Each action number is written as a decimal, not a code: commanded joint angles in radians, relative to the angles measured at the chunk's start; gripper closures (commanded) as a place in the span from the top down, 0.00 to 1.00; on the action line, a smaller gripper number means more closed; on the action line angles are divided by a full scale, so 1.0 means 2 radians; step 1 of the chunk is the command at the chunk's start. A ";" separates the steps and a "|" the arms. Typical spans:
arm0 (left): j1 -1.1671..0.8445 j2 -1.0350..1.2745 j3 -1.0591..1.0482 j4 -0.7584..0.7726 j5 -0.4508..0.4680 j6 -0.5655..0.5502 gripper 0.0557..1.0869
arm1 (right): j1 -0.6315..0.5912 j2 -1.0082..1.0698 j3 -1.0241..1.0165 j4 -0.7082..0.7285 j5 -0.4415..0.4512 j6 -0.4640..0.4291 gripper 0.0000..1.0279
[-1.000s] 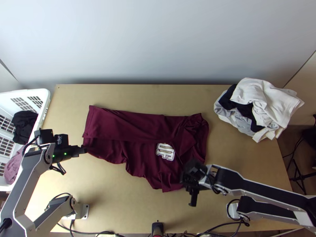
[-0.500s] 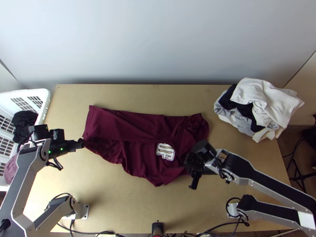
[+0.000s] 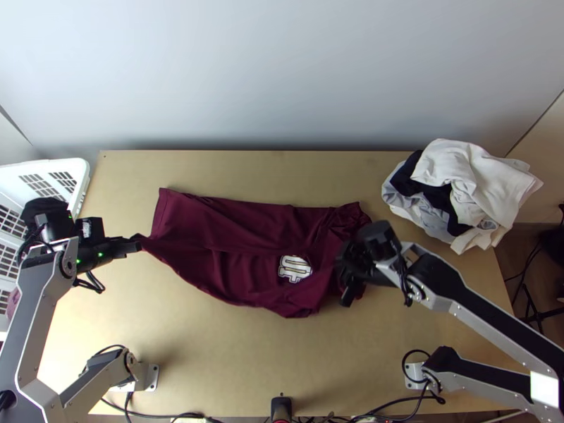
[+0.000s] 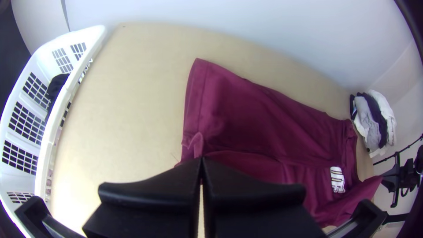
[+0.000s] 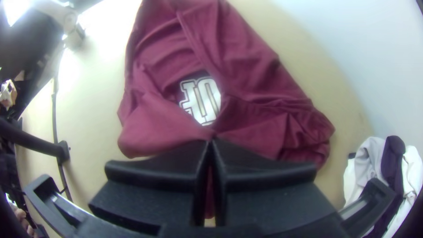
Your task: Fold the t-shirt
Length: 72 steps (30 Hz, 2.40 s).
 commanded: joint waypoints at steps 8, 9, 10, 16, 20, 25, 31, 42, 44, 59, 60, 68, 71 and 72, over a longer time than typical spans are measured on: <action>0.007 0.035 0.037 0.006 0.001 0.003 0.03 | -0.101 0.070 0.065 0.015 -0.001 -0.031 0.03; 0.006 0.041 0.043 0.008 0.001 0.003 0.03 | -0.107 0.075 0.068 0.018 -0.001 -0.034 0.03; 0.006 0.047 0.049 0.010 0.001 0.003 0.03 | -0.112 0.081 0.069 0.021 -0.001 -0.035 0.03; 0.003 0.094 0.095 0.015 0.001 0.008 0.03 | -0.153 0.124 0.097 0.031 -0.002 -0.048 0.03; -0.009 0.127 0.125 0.021 0.001 0.008 0.03 | -0.176 0.156 0.117 0.033 -0.003 -0.057 0.03; -0.026 0.174 0.167 0.032 0.000 0.008 0.03 | -0.204 0.198 0.130 0.043 -0.003 -0.071 0.03; -0.038 0.243 0.214 0.042 0.000 0.018 0.03 | -0.228 0.253 0.172 0.045 -0.003 -0.075 0.03; -0.057 0.358 0.309 0.042 -0.005 0.031 0.03 | -0.251 0.332 0.233 0.044 -0.003 -0.071 0.03; -0.059 0.376 0.325 0.042 -0.006 0.032 0.03 | -0.255 0.345 0.244 0.044 -0.003 -0.071 0.03; -0.083 0.458 0.373 0.040 -0.013 0.042 0.04 | -0.268 0.407 0.280 0.043 0.000 -0.066 0.28; -0.085 0.459 0.373 0.039 -0.013 0.041 0.12 | -0.267 0.407 0.278 0.042 0.000 -0.064 0.48; -0.081 0.403 0.354 -0.003 -0.013 0.019 0.94 | -0.255 0.351 0.276 0.022 0.000 -0.049 0.97; -0.068 0.362 0.313 -0.003 -0.013 0.018 0.94 | -0.252 0.315 0.279 0.022 -0.001 -0.035 0.97; -0.063 0.348 0.297 -0.003 -0.013 0.018 0.94 | -0.251 0.301 0.279 0.022 -0.001 -0.033 0.97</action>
